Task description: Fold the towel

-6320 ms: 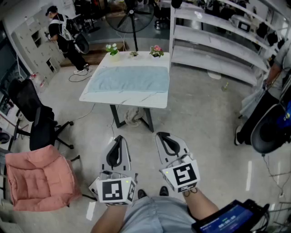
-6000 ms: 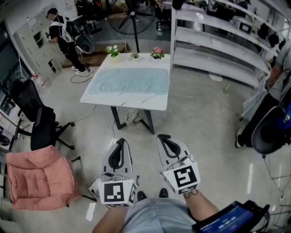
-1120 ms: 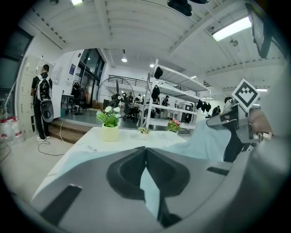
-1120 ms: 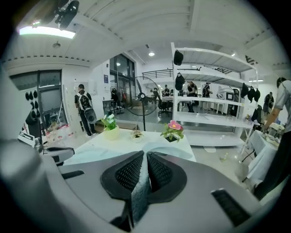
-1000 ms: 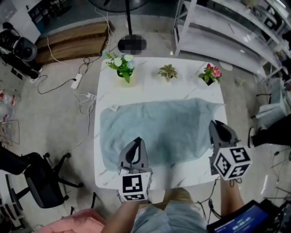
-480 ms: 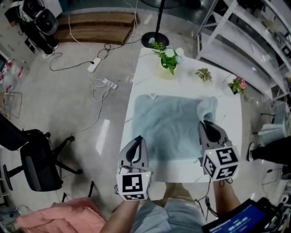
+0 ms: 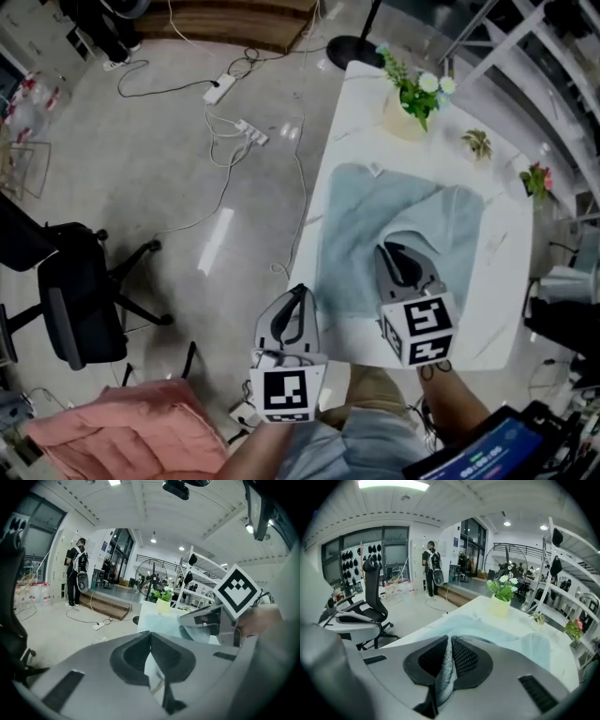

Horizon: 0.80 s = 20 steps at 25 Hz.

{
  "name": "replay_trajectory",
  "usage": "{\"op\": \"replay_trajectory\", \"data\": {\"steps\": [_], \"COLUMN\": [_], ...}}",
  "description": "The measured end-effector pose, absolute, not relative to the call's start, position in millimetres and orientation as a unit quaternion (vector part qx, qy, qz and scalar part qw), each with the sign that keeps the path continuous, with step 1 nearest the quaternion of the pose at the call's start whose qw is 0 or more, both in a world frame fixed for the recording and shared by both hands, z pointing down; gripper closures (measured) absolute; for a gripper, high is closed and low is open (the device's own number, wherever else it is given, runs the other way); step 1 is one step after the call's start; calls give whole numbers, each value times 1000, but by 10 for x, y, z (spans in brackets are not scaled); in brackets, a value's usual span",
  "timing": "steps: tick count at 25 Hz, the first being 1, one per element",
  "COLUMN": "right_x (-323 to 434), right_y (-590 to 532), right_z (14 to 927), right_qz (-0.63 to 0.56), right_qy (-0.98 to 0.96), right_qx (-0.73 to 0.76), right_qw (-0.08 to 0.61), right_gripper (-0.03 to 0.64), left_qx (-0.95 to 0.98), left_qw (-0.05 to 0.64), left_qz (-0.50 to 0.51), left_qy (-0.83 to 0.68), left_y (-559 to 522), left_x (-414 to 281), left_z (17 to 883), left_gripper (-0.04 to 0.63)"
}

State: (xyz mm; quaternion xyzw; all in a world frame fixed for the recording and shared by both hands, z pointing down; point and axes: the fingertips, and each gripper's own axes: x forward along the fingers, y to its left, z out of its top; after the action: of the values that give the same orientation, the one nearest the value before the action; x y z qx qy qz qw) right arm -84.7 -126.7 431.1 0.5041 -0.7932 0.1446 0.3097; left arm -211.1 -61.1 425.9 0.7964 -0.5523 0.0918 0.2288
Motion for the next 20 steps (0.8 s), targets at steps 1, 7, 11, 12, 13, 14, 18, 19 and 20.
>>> {"op": "replay_trajectory", "data": {"steps": [1,7,11,12,13,14,18,19,20], "right_x": [-915,-1173,-1233,-1249,-1279,-1324,-1473,-1482,-1478], "right_y": [-1279,-1300,-1326,-1325,-1314,-1290,-1164,-1139,-1110], "right_z": [4403,4922,5025,5028,5025,5010,4775,4699,4633], "right_qz": [147,167,166,171,178,189,209,208,206], "right_qy": [-793,-782,-785,-789,-796,-805,-837,-840,-842], "right_qx": [500,480,476,469,456,439,385,382,381], "right_qw": [317,360,361,358,356,352,327,323,320], "right_gripper": [576,561,552,549,535,479,277,272,272], "left_qx": [795,790,787,785,784,785,792,795,797], "left_qw": [231,257,272,276,277,276,260,255,250], "left_qz": [92,86,87,87,89,90,88,88,88], "left_qy": [-553,-549,-548,-548,-548,-548,-546,-544,-543], "left_y": [-604,-515,-458,-454,-460,-475,-580,-603,-623], "left_x": [-2141,-2239,-2270,-2283,-2293,-2301,-2276,-2262,-2247], "left_z": [4294,4435,4549,4577,4593,4593,4448,4401,4358], "left_gripper": [589,589,589,589,589,589,589,589,588]}}
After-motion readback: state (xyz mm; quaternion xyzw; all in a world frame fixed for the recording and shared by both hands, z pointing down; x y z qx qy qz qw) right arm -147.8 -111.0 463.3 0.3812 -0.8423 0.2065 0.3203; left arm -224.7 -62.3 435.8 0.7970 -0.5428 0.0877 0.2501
